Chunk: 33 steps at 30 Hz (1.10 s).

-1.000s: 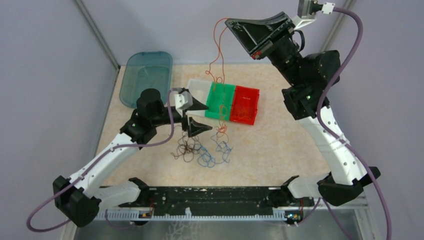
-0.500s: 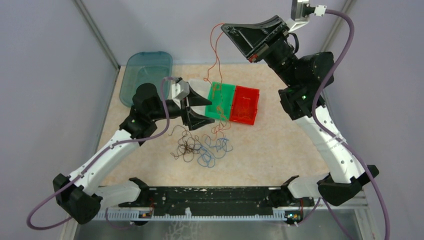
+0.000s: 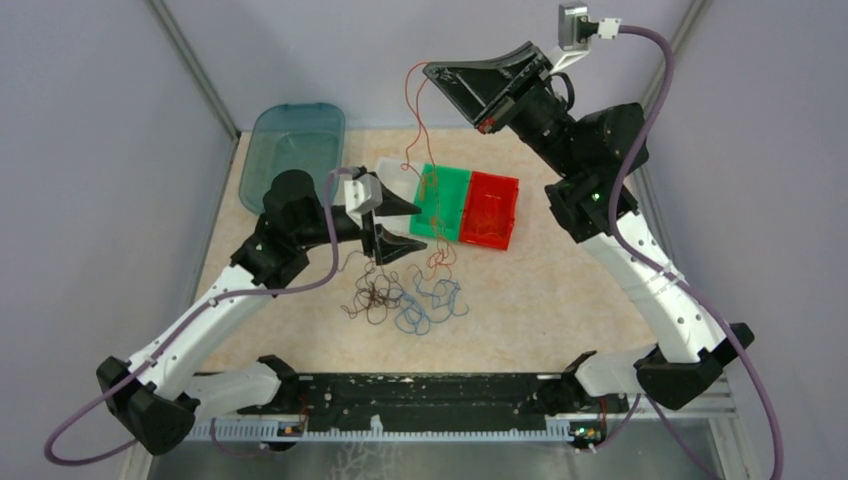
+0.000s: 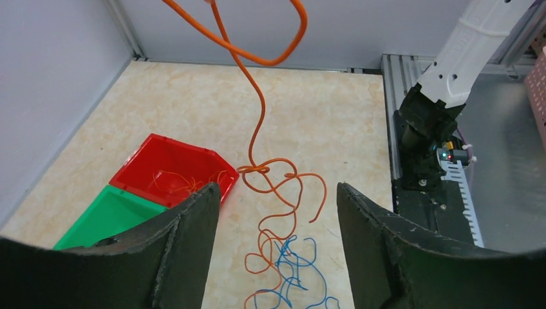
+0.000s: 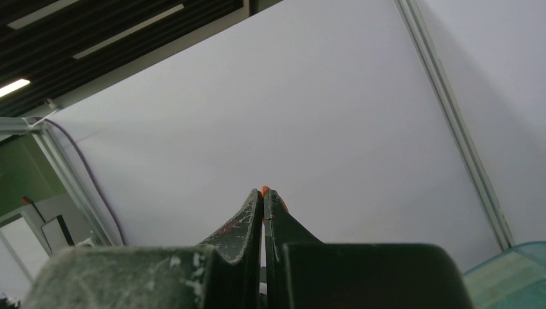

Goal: Untangle the cables

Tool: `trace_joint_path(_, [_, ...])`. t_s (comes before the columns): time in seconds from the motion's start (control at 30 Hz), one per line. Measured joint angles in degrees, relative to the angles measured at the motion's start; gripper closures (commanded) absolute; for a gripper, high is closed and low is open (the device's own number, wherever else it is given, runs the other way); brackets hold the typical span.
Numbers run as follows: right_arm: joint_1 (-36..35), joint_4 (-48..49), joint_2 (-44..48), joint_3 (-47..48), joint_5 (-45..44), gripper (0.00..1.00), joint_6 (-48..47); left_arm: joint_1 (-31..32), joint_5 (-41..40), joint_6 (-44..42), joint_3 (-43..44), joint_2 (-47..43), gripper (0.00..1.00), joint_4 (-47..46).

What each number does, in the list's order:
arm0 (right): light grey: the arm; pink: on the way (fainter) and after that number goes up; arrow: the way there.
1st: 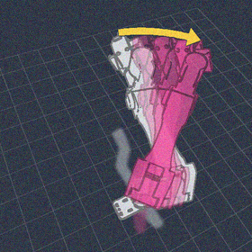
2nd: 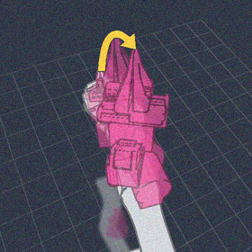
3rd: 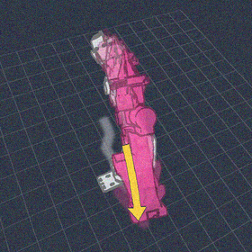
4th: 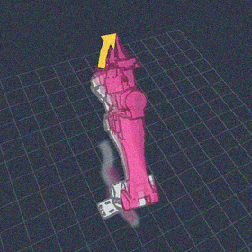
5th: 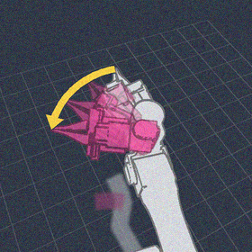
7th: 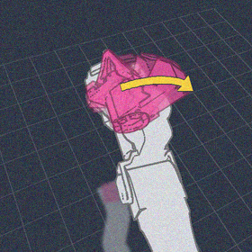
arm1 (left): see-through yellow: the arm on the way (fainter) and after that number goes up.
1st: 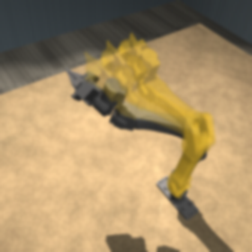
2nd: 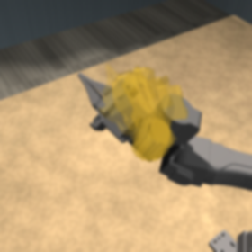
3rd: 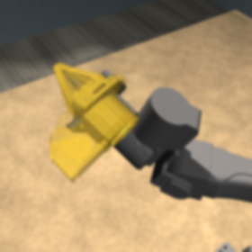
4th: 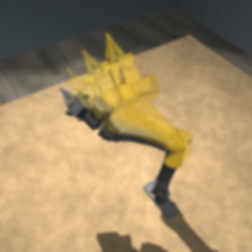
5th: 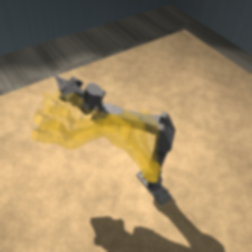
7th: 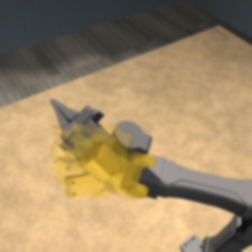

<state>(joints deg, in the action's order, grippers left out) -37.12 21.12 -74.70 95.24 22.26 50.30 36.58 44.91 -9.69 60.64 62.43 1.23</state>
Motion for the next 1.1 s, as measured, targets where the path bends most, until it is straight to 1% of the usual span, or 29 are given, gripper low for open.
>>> trace_joint_path(0.2, [-0.7, -0.5, -0.5, 0.0, 0.0, 1.0, -1.2, 0.0, -2.9, 6.0, -2.9, -2.8, 0.26, 0.0])
trace_joint_path(0.47, [-0.7, 2.8, -1.2, 0.0, 2.5, 1.0, 1.7, -0.4, -3.7, 9.1, -5.1, -2.2, 0.42, 0.0])
trace_joint_path(0.53, [-0.7, 3.9, -1.2, 0.0, 3.2, 1.0, 2.7, -0.9, -3.1, 10.2, -5.1, -2.1, 0.44, -0.3])
trace_joint_path(0.63, [-0.7, 5.4, -1.2, 0.0, 3.9, 1.0, 4.0, -1.6, -1.2, 12.3, -5.1, -1.8, 0.43, -1.3])
trace_joint_path(0.73, [-0.7, 6.6, -1.2, 0.0, 4.4, 1.0, 5.2, -2.3, 1.2, 14.7, -5.1, -1.2, 0.41, -2.3])
trace_joint_path(0.97, [-1.4, 7.3, -1.2, 0.0, 5.1, 1.0, 6.6, -2.4, 4.8, 17.8, -5.1, 0.5, 0.29, -3.9])
trace_joint_path(1.03, [-1.7, 7.3, -1.2, 0.0, 5.2, 1.0, 6.6, -2.4, 6.3, 19.2, -5.1, 1.4, 0.28, -4.8])
trace_joint_path(1.1, [-1.9, 7.2, -1.3, 0.0, 5.4, 1.0, 6.5, -2.4, 7.6, 20.5, -5.1, 2.2, 0.32, -5.6])
